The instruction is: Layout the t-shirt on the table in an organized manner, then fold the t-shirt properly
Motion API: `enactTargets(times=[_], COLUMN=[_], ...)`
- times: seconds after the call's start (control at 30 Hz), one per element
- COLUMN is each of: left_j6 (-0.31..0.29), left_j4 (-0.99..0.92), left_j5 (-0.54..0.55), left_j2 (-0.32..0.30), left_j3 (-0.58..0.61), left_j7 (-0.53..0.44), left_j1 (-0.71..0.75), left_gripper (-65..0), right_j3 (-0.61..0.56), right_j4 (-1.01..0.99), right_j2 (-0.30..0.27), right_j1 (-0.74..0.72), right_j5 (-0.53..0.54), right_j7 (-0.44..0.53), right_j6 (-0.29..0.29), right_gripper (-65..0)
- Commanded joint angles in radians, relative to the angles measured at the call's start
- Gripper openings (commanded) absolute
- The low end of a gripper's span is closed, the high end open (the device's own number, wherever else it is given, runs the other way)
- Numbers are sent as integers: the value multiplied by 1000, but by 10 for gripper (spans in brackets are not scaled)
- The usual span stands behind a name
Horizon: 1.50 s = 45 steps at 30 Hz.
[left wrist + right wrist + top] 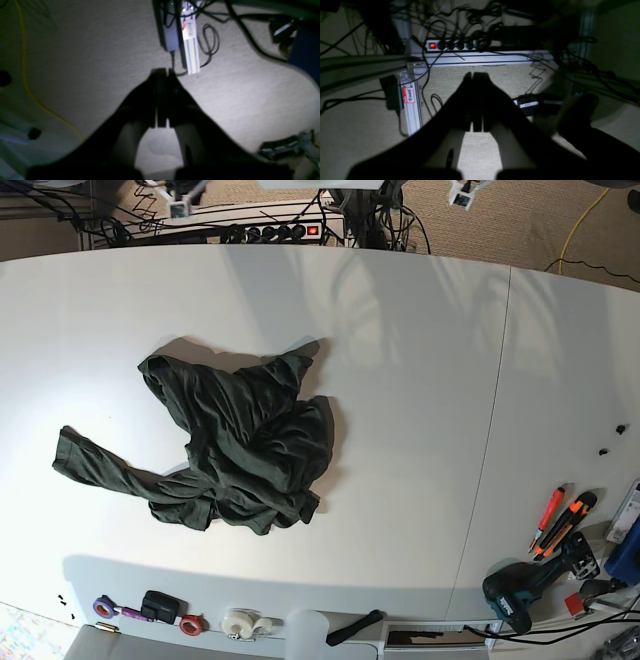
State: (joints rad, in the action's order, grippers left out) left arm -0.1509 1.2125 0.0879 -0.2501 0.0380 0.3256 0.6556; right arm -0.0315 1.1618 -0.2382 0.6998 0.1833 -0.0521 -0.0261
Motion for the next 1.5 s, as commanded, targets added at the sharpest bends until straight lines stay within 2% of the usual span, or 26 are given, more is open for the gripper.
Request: enactTargets(times=[0.0,0.13,0.23,0.43,0.83,1.07,1.27,1.47], left_j6=[-3,-2,7,11,3,4,2,-4], left_j4=[48,205,320,523,835,985,1051,1053], left_j5=[18,48,48,48,48,48,48,48], left_j2=[-21,-69,-97,-130,-258,-262,-262,-257], left_j3=[-2,-2,-2,-2,-2,-2,-2,-2], left_j7=[-11,-10,-8,0,60,61,-70,-83], left_j1=[24,98,149,232,370,375,358,251], left_gripper=[-650,-650,-650,-650,-650,-650,-650,-650], right_j3=[26,109,173,286,320,320,320,320], right_j4=[44,183,286,457,599,675,756,808], right_j2=[-13,-40,-58,-61,-61,-61,-61,-61], right_j1=[29,112,169,266,322,322,302,255], right_j5=[17,86,86,86,86,86,86,86], right_j7=[19,17,14,7,-8,-8,-8,-7], right_j6=[0,0,0,0,0,0,0,0], right_gripper=[-650,-650,-650,-650,-650,-650,-650,-650])
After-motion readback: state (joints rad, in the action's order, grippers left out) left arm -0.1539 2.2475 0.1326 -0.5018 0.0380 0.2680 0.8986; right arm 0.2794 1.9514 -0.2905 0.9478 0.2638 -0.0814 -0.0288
